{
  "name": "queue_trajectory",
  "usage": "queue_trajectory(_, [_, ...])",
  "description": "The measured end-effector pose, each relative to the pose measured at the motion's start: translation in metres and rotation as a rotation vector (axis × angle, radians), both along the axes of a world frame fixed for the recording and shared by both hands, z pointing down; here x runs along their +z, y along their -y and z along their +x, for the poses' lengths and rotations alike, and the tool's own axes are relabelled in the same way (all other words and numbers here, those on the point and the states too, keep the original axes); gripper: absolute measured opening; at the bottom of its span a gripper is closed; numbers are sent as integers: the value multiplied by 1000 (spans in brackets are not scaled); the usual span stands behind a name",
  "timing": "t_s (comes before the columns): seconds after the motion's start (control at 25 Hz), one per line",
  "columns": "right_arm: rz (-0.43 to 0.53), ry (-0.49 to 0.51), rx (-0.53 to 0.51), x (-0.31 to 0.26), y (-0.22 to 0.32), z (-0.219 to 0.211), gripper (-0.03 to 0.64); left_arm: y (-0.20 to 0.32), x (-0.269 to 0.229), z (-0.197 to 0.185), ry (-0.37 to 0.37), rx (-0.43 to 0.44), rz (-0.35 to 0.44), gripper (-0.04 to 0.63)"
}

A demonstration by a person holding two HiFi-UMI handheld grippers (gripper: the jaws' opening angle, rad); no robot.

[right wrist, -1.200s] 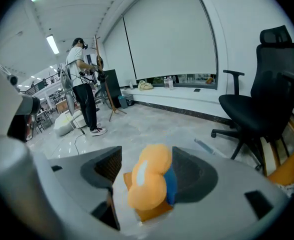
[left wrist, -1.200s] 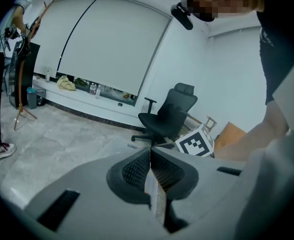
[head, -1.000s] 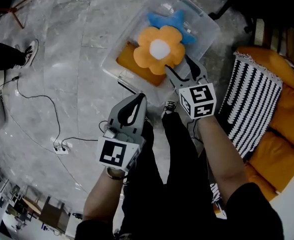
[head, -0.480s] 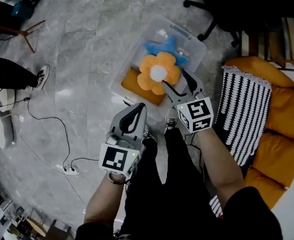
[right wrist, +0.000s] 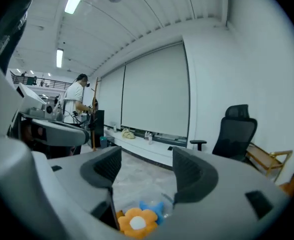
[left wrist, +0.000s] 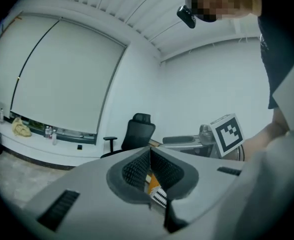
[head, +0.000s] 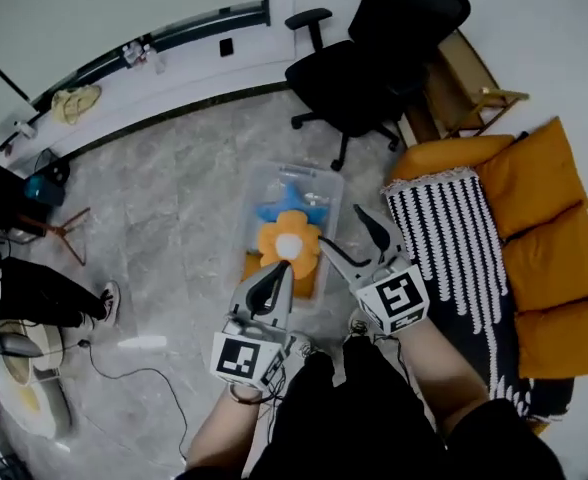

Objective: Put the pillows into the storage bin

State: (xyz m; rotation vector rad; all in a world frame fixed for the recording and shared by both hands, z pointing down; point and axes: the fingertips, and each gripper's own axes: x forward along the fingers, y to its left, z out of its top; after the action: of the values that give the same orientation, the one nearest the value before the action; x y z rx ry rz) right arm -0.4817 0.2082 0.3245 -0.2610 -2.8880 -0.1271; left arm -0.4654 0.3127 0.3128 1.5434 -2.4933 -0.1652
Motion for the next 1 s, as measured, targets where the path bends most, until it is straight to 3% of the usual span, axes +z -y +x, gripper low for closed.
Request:
queue_trajectory(0.28, [5,87,254,-60,100,115,327,77,-39,78,55,211,43,8])
queue_trajectory(0.52, [-23,120,409,-63,165,239,324,133,-38,171,71,317,32,8])
queue_trajectory(0.88, [-43,106,445,-58,208,407,291,170,-48,333,82,354,-16,8])
queue_trajectory(1.0, [-56,119,454,-59,212,438,246,161,-55,364,107,329,-32,8])
